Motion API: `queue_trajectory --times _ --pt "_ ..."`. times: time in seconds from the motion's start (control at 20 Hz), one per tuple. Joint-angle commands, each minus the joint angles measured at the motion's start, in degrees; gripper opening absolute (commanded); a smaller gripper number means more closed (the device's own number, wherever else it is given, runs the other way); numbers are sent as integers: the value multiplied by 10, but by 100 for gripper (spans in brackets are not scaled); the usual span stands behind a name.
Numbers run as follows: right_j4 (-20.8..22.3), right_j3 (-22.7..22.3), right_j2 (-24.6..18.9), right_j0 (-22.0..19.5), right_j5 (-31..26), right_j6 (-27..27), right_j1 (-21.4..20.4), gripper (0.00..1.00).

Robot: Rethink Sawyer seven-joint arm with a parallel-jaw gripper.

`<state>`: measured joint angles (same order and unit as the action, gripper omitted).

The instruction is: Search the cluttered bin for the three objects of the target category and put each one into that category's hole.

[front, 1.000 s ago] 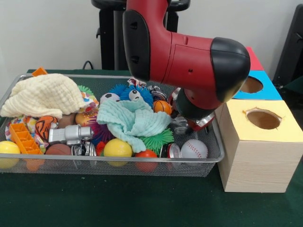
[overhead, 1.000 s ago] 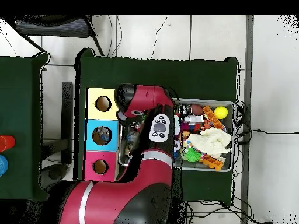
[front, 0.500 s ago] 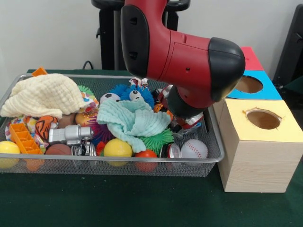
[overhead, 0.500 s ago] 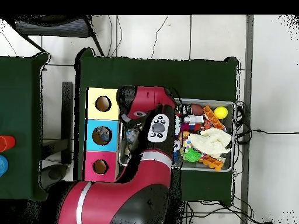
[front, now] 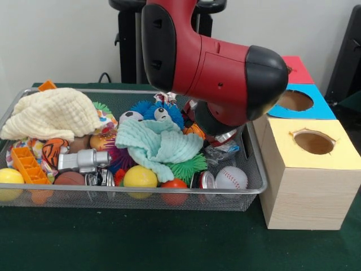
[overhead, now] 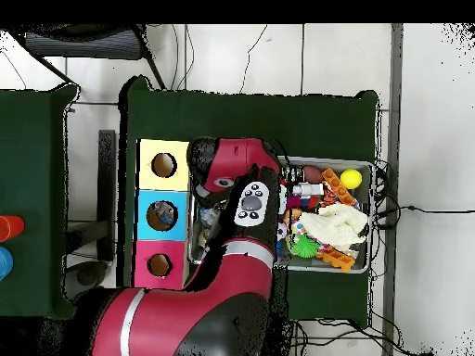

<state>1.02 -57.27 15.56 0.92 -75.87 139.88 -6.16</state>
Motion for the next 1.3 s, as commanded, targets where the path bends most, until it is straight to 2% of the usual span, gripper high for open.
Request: queue_trajectory --times 0.05,0.1,0.2,0.7,1.1,1.3 --pt "-31 -103 -65 -10 32 28 -20 100" --pt "-35 -111 -69 -10 77 36 -25 100" --pt "-51 -126 -80 -15 118 40 -37 100" --pt "-66 -177 -79 -4 252 59 -77 100" --pt "-78 -194 -73 8 271 72 -72 100" --pt "-80 -196 -67 17 245 72 -75 100"
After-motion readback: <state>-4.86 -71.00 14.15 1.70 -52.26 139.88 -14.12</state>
